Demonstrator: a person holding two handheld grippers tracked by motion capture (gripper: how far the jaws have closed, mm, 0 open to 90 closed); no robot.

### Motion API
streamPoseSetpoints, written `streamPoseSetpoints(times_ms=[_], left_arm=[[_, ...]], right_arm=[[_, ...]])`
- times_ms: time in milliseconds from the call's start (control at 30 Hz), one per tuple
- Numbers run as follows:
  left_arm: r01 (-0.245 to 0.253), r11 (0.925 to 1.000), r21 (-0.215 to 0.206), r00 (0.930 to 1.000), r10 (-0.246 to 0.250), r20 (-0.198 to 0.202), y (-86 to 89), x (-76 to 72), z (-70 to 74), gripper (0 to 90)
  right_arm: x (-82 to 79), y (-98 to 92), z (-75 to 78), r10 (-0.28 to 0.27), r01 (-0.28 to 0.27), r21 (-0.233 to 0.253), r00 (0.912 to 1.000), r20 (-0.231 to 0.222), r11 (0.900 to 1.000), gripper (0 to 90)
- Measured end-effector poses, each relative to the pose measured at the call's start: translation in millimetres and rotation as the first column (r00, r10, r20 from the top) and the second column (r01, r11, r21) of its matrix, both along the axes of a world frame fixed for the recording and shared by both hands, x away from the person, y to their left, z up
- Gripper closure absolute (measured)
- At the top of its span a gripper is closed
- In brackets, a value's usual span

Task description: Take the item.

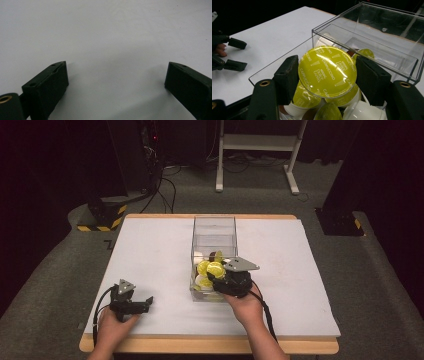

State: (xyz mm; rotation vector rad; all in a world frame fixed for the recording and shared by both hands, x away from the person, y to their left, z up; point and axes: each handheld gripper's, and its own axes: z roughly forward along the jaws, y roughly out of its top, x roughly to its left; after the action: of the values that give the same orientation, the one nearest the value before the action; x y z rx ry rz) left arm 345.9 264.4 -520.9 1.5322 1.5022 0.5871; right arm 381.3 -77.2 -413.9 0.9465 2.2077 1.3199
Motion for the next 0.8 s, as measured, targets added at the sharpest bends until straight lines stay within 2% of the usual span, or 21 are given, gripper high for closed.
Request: streamPoseSetpoints(times_ms=[333,800], left_arm=[[0.0,1.0,-0.001,1.0,0.0,0.0,0.0,0.0,0.0,5.0],[0.0,1.0,-0.001,1.0,0.0,-0.001,0.1,0.1,0.1,5.0]], right_arm=[[-3.6,-2.9,2.8,0.001,-0.001,0.005,0.9999,0.015,1.0,37.8],[-7.5,-16.2,7.8,-0.028,0.027,0.015,0.9991,0.033,1.0,37.7]])
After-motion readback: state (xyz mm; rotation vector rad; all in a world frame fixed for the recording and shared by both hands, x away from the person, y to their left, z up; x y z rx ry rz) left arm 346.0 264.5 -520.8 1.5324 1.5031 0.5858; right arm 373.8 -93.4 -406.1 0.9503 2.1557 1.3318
